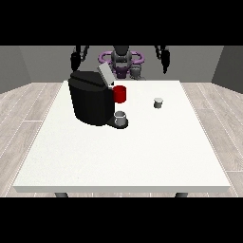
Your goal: Insert the coffee pod into the coffee machine and close the lid
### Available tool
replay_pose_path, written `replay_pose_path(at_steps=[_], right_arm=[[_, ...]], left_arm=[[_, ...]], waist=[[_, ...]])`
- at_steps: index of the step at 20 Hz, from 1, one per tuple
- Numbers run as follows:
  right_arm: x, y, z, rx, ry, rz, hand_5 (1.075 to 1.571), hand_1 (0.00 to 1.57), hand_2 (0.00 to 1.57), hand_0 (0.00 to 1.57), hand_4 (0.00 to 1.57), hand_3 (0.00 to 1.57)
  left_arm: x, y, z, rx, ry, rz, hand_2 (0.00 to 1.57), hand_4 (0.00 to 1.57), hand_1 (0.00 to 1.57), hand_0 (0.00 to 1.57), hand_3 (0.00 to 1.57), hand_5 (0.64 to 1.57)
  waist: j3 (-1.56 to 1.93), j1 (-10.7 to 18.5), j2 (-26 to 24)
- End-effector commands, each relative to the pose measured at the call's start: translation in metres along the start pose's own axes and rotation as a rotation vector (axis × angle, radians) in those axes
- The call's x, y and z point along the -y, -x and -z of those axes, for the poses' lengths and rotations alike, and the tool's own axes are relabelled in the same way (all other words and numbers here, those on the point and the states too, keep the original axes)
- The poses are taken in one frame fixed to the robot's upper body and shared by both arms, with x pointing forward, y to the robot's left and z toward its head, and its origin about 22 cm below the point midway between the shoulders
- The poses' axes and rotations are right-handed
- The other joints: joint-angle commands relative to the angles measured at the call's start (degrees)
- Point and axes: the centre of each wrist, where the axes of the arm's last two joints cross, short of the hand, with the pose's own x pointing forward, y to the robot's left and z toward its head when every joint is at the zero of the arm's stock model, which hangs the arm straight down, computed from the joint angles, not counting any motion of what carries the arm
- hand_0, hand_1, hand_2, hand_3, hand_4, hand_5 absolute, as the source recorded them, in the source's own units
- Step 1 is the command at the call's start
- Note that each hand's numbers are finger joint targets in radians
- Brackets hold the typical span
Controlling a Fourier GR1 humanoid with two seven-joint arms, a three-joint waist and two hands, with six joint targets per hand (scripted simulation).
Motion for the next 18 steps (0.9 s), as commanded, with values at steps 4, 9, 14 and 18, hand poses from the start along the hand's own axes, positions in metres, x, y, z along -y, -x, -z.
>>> replay_pose_path(at_steps=[4, 9, 14, 18], right_arm=[[-0.001, 0.032, -0.017, -0.052, -0.025, 0.023, 1.571, 0.0, 0.0, 0.0, 0.13, 0.0], [-0.006, 0.016, -0.013, 0.02, 0.107, 0.059, 1.571, 0.0, 0.0, 0.0, 0.09, 0.0], [-0.011, 0.006, 0.004, 0.094, 0.087, 0.084, 1.571, 0.0, 0.0, 0.0, 0.27, 0.0], [-0.028, 0.005, 0.002, 0.12, 0.05, 0.096, 1.571, 0.0, 0.0, 0.0, 0.18, 0.0]], left_arm=[[-0.014, 0.01, -0.008, 0.11, 0.035, 0.019, 0.0, 0.32, 0.0, 0.0, 0.0, 1.571], [-0.038, 0.003, -0.001, 0.078, 0.042, 0.181, 0.0, 0.0, 0.0, 0.0, 0.0, 1.571], [-0.077, -0.028, 0.039, 0.043, 0.022, 0.227, 0.0, 0.0, 0.0, 0.0, 0.0, 1.571], [-0.097, -0.015, 0.049, -0.015, 0.035, 0.197, 0.0, 0.0, 0.0, 0.0, 0.0, 1.571]], waist=[[-1.76, 0.6, 0.7], [-1.76, -2.8, -0.9], [-1.76, -4.1, 3.5], [-1.78, -5.8, 6.0]])
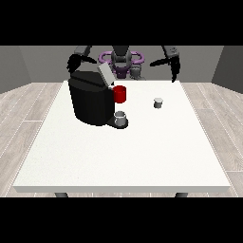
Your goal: Insert the coffee pod into the coffee machine and close the lid
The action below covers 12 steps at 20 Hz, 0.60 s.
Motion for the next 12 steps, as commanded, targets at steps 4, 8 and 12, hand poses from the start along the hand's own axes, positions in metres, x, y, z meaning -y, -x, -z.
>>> replay_pose_path(at_steps=[4, 8, 12], right_arm=[[-0.012, -0.025, 0.018, 0.072, -0.049, 0.034, 1.571, 0.0, 0.0, 0.0, 0.19, 0.0], [-0.03, -0.028, 0.017, 0.134, -0.068, 0.024, 1.571, 0.0, 0.0, 0.0, 0.23, 0.0], [-0.028, -0.027, 0.026, 0.061, -0.045, 0.026, 1.571, 0.0, 0.0, 0.0, 0.26, 0.0]], left_arm=[[-0.025, -0.004, 0.036, -0.09, -0.025, 0.07, 0.0, 0.0, 0.0, 0.0, 0.0, 1.571], [-0.059, 0.003, 0.045, -0.086, -0.063, 0.049, 0.0, 0.0, 0.0, 0.0, 0.0, 1.571], [-0.023, 0.029, 0.044, -0.164, 0.002, 0.106, 0.0, 0.0, 0.0, 0.0, 0.0, 1.571]], waist=[[-0.03, -4.0, 4.0], [-0.04, -4.7, 8.1], [-0.03, -2.5, 6.6]])
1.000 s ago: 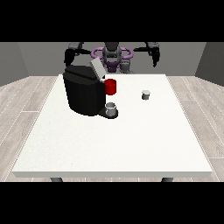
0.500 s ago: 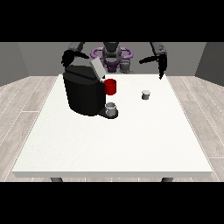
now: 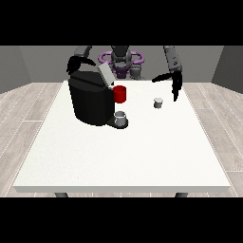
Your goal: Insert the coffee pod into the coffee machine and close the lid
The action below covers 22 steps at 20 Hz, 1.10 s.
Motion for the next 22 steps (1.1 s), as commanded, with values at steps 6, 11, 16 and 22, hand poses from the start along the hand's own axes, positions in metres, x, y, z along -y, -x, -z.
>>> replay_pose_path(at_steps=[6, 11, 16, 22], right_arm=[[-0.001, 0.012, 0.008, -0.025, 0.015, -0.033, 1.571, 0.0, 0.0, 0.0, 0.4, 0.0], [0.003, 0.023, 0.015, -0.128, 0.064, -0.055, 1.571, 0.0, 0.0, 0.0, 0.39, 0.0], [0.012, 0.031, 0.016, -0.159, 0.052, -0.073, 1.571, 0.0, 0.0, 0.0, 0.42, 0.0], [-0.01, -0.005, 0.025, -0.098, 0.013, -0.081, 1.571, 0.0, 0.0, 0.0, 0.43, 0.0]], left_arm=[[0.0, -0.001, 0.022, -0.036, 0.023, 0.137, 0.0, 0.0, 0.0, 0.0, 0.0, 1.571], [0.036, 0.011, 0.02, -0.076, 0.115, 0.226, 0.5, 0.0, 0.1, 0.1, 0.0, 1.571], [0.028, 0.012, 0.027, -0.147, 0.099, 0.262, 0.85, 0.0, 0.81, 0.81, 0.5, 1.571], [0.002, 0.035, 0.02, -0.152, 0.077, 0.385, 0.72, 0.0, 0.6, 0.6, 0.47, 1.571]], waist=[[0.01, -0.1, 3.0], [0.02, 3.1, -0.8], [0.02, 2.4, -0.9], [-0.03, -1.2, 1.2]])
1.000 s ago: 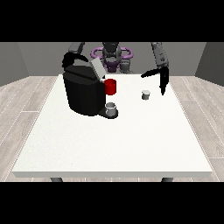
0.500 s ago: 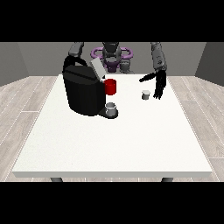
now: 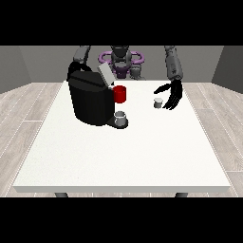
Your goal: Insert the coffee pod into the coffee machine and close the lid
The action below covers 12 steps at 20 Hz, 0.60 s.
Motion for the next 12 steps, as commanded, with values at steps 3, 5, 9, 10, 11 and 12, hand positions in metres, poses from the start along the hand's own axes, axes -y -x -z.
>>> replay_pose_path(at_steps=[3, 5, 9, 10, 11, 12], right_arm=[[0.009, -0.002, 0.003, 0.026, -0.017, 0.008, 1.571, 0.0, 0.0, 0.0, 0.43, 0.0], [0.003, 0.017, -0.007, -0.031, 0.013, 0.021, 1.571, 0.0, 0.0, 0.0, 0.47, 0.0], [-0.003, 0.007, 0.0, -0.024, -0.014, 0.0, 1.571, 0.0, 0.0, 0.0, 0.52, 0.0], [-0.01, -0.016, 0.008, -0.001, -0.005, -0.008, 1.571, 0.0, 0.0, 0.0, 0.52, 0.0], [-0.015, -0.004, -0.002, -0.019, -0.004, -0.016, 1.571, 0.0, 0.0, 0.0, 0.53, 0.0], [-0.001, 0.001, 0.004, 0.013, -0.005, 0.014, 1.571, 0.0, 0.0, 0.0, 0.49, 0.0]], left_arm=[[-0.007, 0.003, 0.005, 0.005, -0.027, 0.11, 0.7, 0.0, 0.55, 0.55, 0.45, 1.571], [0.03, 0.003, 0.002, 0.031, 0.01, 0.156, 0.79, 0.0, 0.65, 0.65, 0.53, 1.571], [0.017, -0.014, 0.016, 0.059, -0.092, 0.159, 0.86, 0.23, 0.72, 0.72, 0.65, 1.571], [0.021, -0.008, 0.015, 0.043, -0.097, 0.177, 0.85, 0.29, 0.69, 0.69, 0.65, 1.571], [0.026, 0.002, 0.01, 0.062, -0.116, 0.188, 0.92, 0.35, 0.77, 0.77, 0.69, 1.571], [0.008, -0.002, 0.013, 0.104, -0.152, 0.178, 0.97, 0.39, 0.84, 0.84, 0.74, 1.571]], waist=[[0.0, -1.5, 1.6], [0.01, 0.2, -1.3], [0.0, -0.4, -0.3], [-0.01, -0.8, -0.3], [-0.02, -1.0, 0.6], [-0.01, -0.8, 3.6]])
